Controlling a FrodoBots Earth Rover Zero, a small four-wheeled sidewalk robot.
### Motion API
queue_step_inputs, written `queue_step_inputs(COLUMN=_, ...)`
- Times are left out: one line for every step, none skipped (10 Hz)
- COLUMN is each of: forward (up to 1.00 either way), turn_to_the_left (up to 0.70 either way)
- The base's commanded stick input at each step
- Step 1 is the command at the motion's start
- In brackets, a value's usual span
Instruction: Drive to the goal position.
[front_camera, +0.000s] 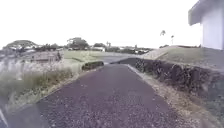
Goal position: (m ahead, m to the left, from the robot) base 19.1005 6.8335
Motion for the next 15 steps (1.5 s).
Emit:
queue_step_inputs(forward=0.70, turn_to_the_left=0.00)
queue_step_inputs(forward=0.70, turn_to_the_left=0.00)
queue_step_inputs(forward=0.70, turn_to_the_left=0.00)
queue_step_inputs(forward=0.70, turn_to_the_left=0.00)
queue_step_inputs(forward=0.70, turn_to_the_left=0.00)
queue_step_inputs(forward=0.70, turn_to_the_left=0.00)
queue_step_inputs(forward=0.70, turn_to_the_left=0.00)
queue_step_inputs(forward=0.70, turn_to_the_left=-0.07)
queue_step_inputs(forward=0.70, turn_to_the_left=-0.27)
queue_step_inputs(forward=0.70, turn_to_the_left=-0.20)
queue_step_inputs(forward=0.70, turn_to_the_left=0.00)
queue_step_inputs(forward=0.70, turn_to_the_left=0.00)
queue_step_inputs(forward=0.70, turn_to_the_left=0.00)
queue_step_inputs(forward=0.70, turn_to_the_left=0.00)
queue_step_inputs(forward=0.70, turn_to_the_left=0.00)
